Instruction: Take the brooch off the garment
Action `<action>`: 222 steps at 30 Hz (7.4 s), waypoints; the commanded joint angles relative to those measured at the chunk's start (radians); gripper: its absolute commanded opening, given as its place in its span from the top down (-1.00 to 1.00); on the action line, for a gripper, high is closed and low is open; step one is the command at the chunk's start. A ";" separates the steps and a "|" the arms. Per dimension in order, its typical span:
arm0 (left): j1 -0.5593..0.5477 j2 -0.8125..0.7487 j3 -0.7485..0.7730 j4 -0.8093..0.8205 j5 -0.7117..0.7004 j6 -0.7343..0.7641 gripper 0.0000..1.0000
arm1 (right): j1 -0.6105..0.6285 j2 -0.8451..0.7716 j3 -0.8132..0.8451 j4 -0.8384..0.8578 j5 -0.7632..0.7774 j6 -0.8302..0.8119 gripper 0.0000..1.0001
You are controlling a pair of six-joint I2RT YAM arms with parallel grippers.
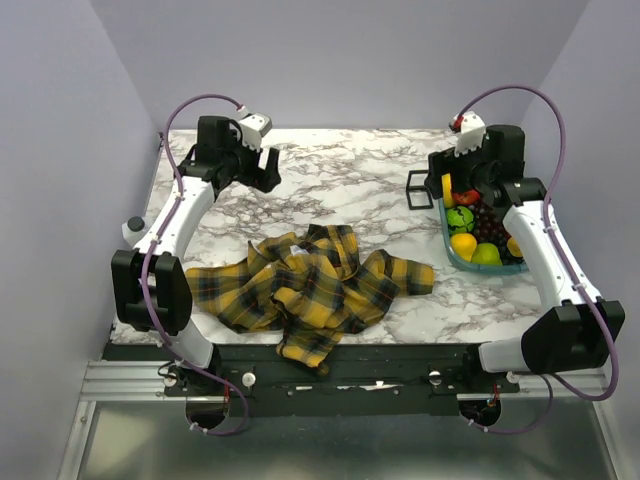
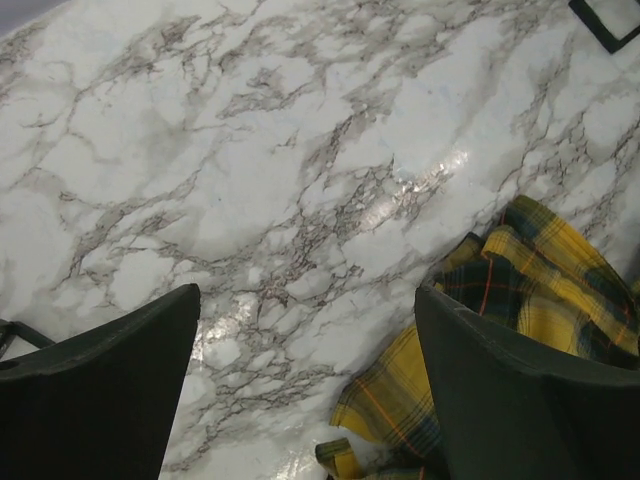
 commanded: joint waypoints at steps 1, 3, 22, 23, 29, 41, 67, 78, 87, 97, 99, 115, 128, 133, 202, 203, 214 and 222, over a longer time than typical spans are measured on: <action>-0.004 -0.044 -0.111 -0.066 0.007 0.110 -0.87 | -0.003 0.014 -0.023 -0.042 -0.097 -0.193 -1.00; -0.002 -0.059 -0.159 -0.050 -0.035 0.105 -0.86 | -0.001 0.049 -0.011 -0.089 -0.153 -0.341 -1.00; 0.010 0.054 -0.294 -0.166 -0.113 0.165 -0.74 | -0.020 0.262 -0.142 -0.162 0.026 -0.560 -0.24; 0.010 0.062 -0.297 -0.162 -0.110 0.161 -0.74 | -0.023 0.264 -0.158 -0.162 0.045 -0.565 -0.23; 0.010 0.111 -0.271 -0.163 -0.100 0.139 -0.71 | -0.072 0.300 -0.160 -0.178 0.093 -0.566 -0.21; 0.010 0.189 -0.239 -0.229 0.061 0.185 -0.51 | 0.009 0.218 -0.161 -0.442 -0.253 -0.903 -0.75; 0.151 0.068 0.296 -0.480 0.224 0.234 1.00 | 0.138 0.529 0.561 -0.490 -0.361 -0.552 0.99; 0.174 -0.205 0.260 -0.729 0.094 0.407 1.00 | 0.138 0.425 0.302 -0.508 -0.317 -0.656 -0.24; 0.176 -0.379 -0.167 -0.604 0.000 0.440 0.18 | 0.193 0.373 0.000 -0.444 -0.270 -0.807 -0.62; 0.151 -0.144 -0.199 -0.323 0.178 0.285 -0.32 | 0.281 0.509 0.018 -0.387 -0.214 -0.769 -0.12; 0.140 -0.065 -0.182 -0.304 0.235 0.277 -0.35 | 0.281 0.550 0.065 -0.411 -0.243 -0.735 0.16; 0.136 -0.042 -0.122 -0.421 0.280 0.238 -0.50 | 0.281 0.552 0.197 -0.588 -0.441 -0.735 -0.36; -0.013 0.003 -0.213 -0.347 0.258 0.160 -0.59 | 0.309 0.825 0.443 -0.826 -0.507 -0.792 -0.34; -0.022 0.063 -0.176 -0.367 0.272 0.179 -0.11 | 0.309 0.833 0.450 -0.843 -0.470 -0.782 0.45; -0.055 -0.332 0.394 -0.011 -0.675 -0.005 1.00 | 0.792 0.556 0.048 0.648 -0.515 0.093 -0.84; -0.052 -0.334 0.398 -0.013 -0.679 -0.004 1.00 | 0.805 0.573 0.061 0.677 -0.501 0.130 -0.83; -0.044 -0.308 0.471 -0.091 -0.682 -0.033 1.00 | 0.864 0.845 0.343 0.705 -0.182 0.477 -0.58; -0.041 -0.342 0.413 -0.076 -0.708 -0.042 1.00 | 0.784 0.740 0.331 0.475 0.003 0.322 0.99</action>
